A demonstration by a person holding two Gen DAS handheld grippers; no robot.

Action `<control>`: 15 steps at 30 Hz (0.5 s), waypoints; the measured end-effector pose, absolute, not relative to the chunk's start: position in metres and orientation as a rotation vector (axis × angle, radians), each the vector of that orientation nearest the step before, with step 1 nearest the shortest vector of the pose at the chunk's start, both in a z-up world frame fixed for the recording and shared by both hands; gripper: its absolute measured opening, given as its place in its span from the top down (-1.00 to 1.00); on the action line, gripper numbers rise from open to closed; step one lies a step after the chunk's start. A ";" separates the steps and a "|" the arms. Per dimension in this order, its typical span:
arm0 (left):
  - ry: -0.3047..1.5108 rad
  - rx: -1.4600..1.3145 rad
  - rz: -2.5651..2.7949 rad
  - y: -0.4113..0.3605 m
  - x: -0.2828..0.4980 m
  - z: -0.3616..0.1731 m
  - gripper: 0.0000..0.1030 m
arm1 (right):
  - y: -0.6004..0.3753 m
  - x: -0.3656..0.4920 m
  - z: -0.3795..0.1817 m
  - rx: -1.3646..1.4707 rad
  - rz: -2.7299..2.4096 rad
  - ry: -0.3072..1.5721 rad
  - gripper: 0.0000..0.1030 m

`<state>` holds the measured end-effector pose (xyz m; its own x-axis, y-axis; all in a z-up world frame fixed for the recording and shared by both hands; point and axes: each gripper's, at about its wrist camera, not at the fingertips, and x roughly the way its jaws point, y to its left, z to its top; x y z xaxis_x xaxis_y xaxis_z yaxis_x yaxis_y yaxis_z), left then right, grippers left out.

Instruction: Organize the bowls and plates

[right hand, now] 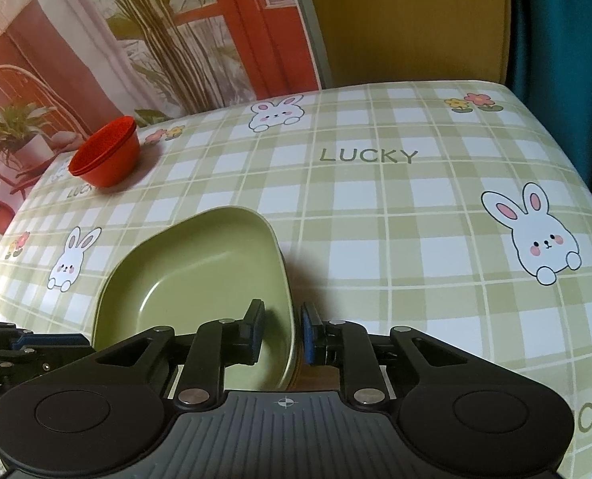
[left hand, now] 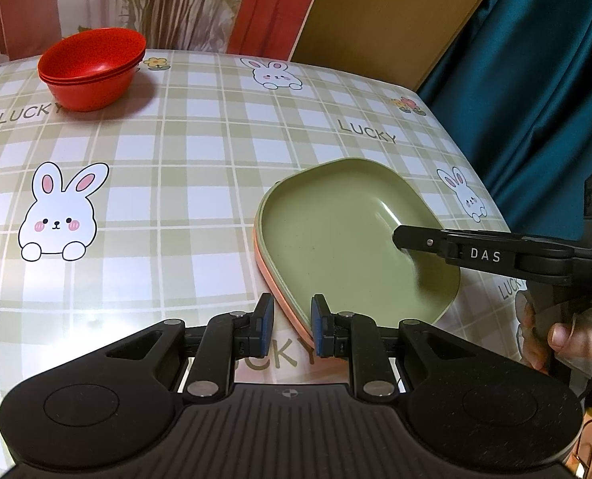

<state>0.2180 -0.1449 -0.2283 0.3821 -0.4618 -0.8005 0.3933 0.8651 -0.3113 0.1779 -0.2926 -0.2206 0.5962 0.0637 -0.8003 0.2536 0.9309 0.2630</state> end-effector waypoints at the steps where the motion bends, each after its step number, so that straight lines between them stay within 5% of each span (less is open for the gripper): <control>1: 1.045 -0.073 -0.546 -0.145 0.218 -0.228 0.59 | -0.292 0.178 -0.221 0.372 -0.112 0.929 0.64; 11: 1.044 -0.073 -0.541 -0.143 0.218 -0.228 0.59 | -0.291 0.175 -0.204 0.343 -0.106 0.906 0.63; 15: 1.044 -0.076 -0.538 -0.144 0.218 -0.227 0.59 | -0.291 0.171 -0.192 0.294 -0.109 0.882 0.83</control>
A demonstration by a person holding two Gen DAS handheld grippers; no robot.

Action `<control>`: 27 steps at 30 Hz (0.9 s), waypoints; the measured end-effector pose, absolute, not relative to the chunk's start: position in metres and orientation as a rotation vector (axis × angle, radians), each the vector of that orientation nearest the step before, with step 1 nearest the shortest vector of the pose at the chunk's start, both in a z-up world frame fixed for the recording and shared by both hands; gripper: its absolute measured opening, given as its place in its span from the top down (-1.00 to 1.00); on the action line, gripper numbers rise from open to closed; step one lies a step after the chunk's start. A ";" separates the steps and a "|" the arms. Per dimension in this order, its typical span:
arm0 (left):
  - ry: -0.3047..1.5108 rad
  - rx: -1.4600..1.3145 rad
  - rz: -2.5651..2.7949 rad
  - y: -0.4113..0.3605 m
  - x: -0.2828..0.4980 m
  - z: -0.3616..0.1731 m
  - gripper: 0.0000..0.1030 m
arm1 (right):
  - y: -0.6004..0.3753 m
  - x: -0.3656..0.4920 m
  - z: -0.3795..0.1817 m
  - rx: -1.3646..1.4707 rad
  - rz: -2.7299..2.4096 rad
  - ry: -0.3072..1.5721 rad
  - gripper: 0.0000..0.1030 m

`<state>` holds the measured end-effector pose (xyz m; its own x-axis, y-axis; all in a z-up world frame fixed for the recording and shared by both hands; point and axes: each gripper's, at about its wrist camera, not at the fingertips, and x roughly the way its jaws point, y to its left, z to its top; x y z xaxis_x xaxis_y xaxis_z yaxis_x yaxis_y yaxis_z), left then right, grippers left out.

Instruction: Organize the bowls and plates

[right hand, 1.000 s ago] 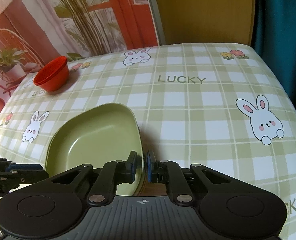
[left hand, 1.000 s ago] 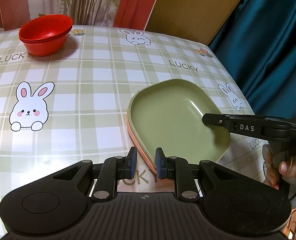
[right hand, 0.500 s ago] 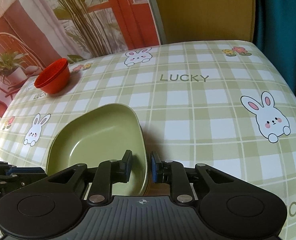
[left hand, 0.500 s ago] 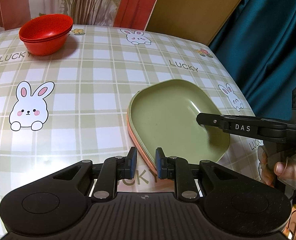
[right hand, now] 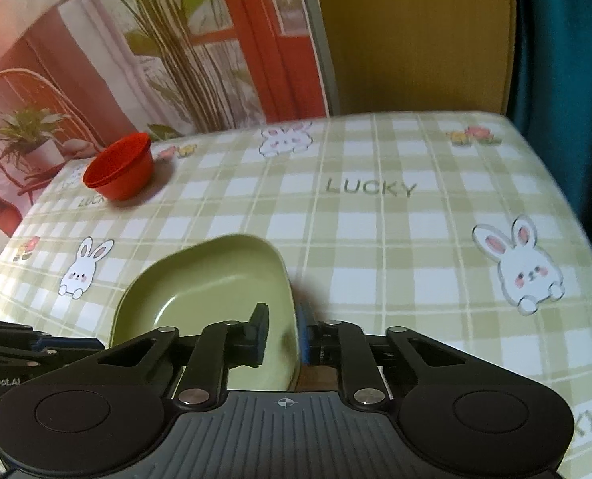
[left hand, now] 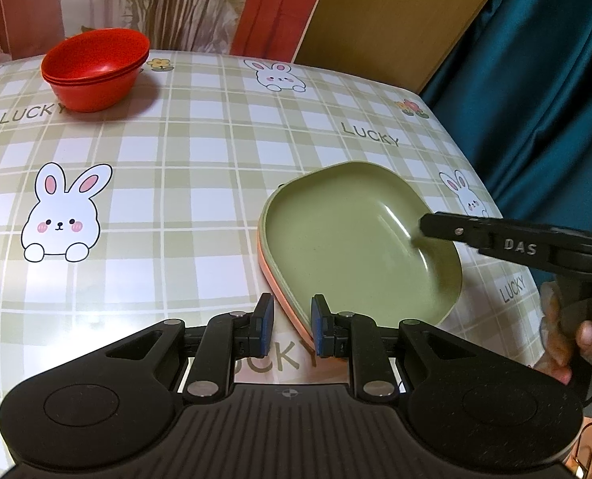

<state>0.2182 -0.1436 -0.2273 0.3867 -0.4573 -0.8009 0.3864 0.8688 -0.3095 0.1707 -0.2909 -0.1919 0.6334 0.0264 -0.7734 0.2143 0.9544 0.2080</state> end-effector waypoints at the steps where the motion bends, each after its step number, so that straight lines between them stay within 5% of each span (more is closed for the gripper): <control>1: 1.044 -0.078 -0.539 -0.144 0.218 -0.227 0.59 | -0.291 0.170 -0.191 0.282 -0.114 0.880 0.92; 21: 1.046 -0.074 -0.549 -0.141 0.219 -0.227 0.59 | -0.291 0.170 -0.203 0.287 -0.114 0.894 0.97; 27: 1.041 -0.078 -0.549 -0.138 0.221 -0.225 0.59 | -0.290 0.172 -0.195 0.306 -0.113 0.884 0.68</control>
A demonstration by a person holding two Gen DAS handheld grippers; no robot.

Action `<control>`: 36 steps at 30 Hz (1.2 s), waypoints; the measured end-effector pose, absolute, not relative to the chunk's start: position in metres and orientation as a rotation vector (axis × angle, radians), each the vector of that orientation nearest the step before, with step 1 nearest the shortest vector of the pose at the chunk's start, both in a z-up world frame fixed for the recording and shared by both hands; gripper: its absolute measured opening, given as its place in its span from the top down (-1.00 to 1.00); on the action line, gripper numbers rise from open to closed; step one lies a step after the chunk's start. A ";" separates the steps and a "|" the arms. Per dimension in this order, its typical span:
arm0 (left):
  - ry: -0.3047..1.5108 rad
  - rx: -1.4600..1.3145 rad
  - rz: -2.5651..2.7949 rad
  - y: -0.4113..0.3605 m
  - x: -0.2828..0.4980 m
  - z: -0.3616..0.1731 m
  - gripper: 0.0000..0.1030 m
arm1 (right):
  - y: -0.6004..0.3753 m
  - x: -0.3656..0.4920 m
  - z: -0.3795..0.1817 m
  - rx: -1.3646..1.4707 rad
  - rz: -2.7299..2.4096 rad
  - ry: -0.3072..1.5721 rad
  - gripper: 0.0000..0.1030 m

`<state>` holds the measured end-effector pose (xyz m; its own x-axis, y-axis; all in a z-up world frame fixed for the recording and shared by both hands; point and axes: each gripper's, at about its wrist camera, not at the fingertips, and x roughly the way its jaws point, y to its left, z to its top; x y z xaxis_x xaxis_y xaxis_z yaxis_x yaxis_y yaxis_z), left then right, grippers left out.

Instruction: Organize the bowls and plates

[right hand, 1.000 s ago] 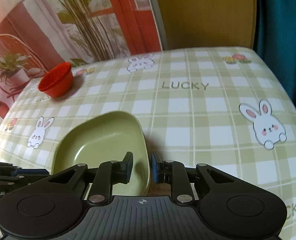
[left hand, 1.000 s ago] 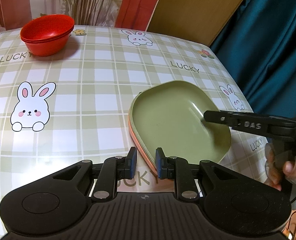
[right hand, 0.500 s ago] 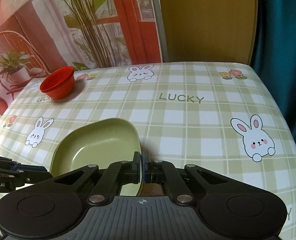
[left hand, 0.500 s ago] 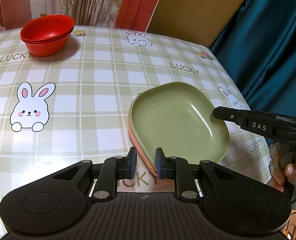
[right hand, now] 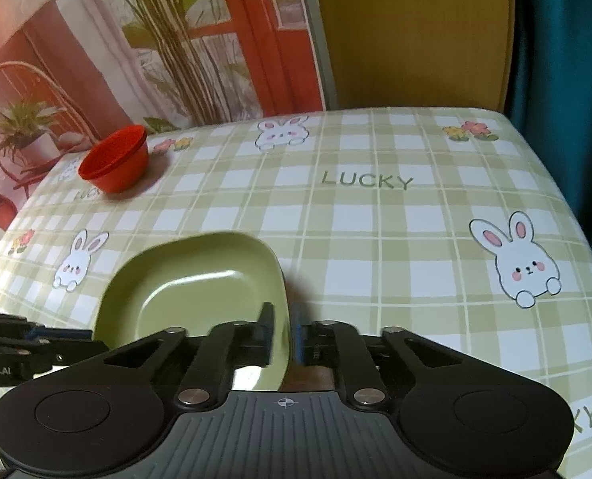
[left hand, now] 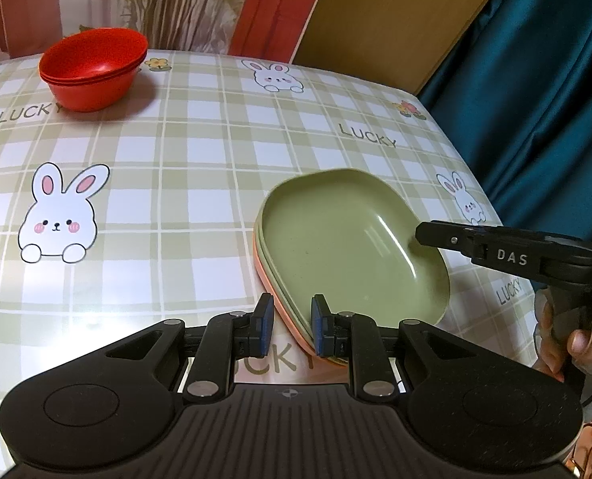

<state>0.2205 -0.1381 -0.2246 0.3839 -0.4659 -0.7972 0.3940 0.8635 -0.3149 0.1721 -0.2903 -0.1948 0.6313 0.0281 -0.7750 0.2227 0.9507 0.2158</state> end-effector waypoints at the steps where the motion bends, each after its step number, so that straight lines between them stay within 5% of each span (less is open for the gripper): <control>1: 1.032 -0.081 -0.549 -0.136 0.221 -0.222 0.59 | -0.288 0.173 -0.191 0.304 -0.111 0.875 0.67; 21: 0.759 -0.066 -0.326 0.023 0.297 -0.098 0.59 | -0.211 0.265 -0.121 0.376 0.004 0.762 0.62; 30: 0.695 0.007 -0.212 0.071 0.351 -0.083 0.58 | -0.160 0.345 -0.123 0.322 0.072 0.794 0.54; 34: 0.698 -0.038 -0.288 0.061 0.376 -0.107 -0.01 | -0.147 0.382 -0.137 0.291 0.078 0.815 0.54; 36: 0.714 -0.054 -0.332 0.048 0.392 -0.127 -0.01 | -0.147 0.400 -0.146 0.290 0.052 0.822 0.54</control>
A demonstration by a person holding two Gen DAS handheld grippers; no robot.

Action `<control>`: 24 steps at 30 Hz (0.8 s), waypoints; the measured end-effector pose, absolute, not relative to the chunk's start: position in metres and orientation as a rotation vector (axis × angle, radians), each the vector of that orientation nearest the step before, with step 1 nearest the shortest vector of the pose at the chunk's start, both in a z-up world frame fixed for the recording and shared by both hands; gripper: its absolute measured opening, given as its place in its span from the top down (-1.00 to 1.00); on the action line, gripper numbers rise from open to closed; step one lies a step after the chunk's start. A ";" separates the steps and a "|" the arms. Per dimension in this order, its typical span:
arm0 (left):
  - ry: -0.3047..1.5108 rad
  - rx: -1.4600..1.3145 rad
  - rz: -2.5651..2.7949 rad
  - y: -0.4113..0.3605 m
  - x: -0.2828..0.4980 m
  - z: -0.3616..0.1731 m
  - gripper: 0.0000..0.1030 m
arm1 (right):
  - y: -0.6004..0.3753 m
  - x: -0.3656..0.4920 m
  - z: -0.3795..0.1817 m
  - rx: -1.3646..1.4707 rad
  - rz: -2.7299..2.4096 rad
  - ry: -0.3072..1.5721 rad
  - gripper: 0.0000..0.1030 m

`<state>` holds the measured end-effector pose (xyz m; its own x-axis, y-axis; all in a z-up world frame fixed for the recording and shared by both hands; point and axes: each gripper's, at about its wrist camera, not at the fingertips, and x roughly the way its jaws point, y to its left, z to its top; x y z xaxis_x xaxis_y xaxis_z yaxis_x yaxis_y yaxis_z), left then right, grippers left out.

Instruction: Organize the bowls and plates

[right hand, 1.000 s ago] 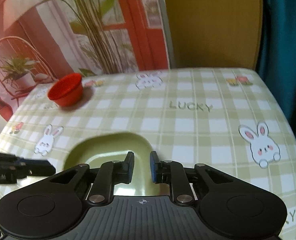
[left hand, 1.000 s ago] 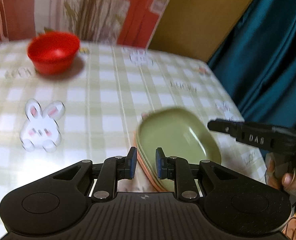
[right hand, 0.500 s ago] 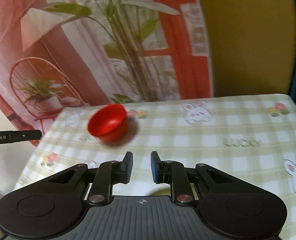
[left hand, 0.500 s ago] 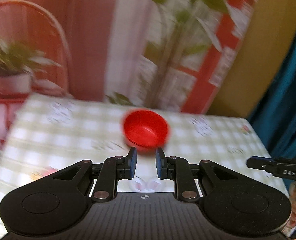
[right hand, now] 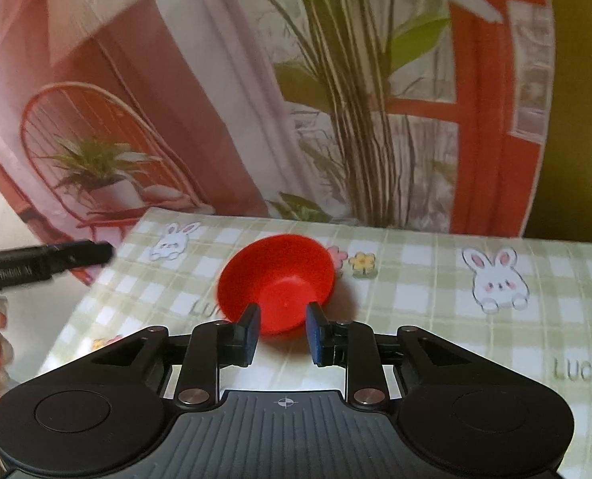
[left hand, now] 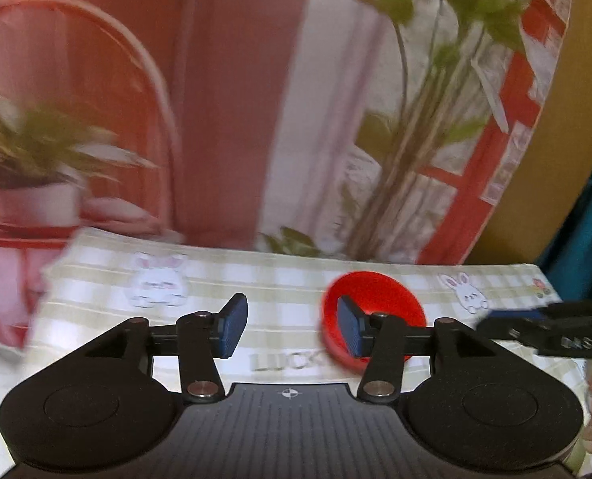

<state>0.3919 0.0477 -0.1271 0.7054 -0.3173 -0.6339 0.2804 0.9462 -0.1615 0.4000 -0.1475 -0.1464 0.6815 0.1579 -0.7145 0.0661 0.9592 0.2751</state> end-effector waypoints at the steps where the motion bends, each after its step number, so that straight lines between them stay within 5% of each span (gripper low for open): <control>1: 0.735 -0.050 -0.344 0.040 0.398 -0.138 -0.01 | -0.150 0.408 -0.152 0.312 0.040 0.833 0.54; 14: 0.879 -0.173 -0.377 -0.003 0.444 -0.212 0.04 | -0.182 0.459 -0.213 0.537 -0.065 0.960 0.45; 21: 0.925 -0.244 -0.346 0.003 0.451 -0.233 0.45 | -0.175 0.460 -0.226 0.567 -0.061 0.974 0.47; 24: 0.912 -0.263 -0.360 0.003 0.449 -0.237 0.59 | -0.172 0.460 -0.226 0.578 -0.057 0.973 0.64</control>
<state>0.4485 0.0035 -0.2368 0.5591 -0.4114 -0.7198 0.1912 0.9088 -0.3709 0.4598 -0.1721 -0.2260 0.5736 0.2071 -0.7926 0.2977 0.8487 0.4372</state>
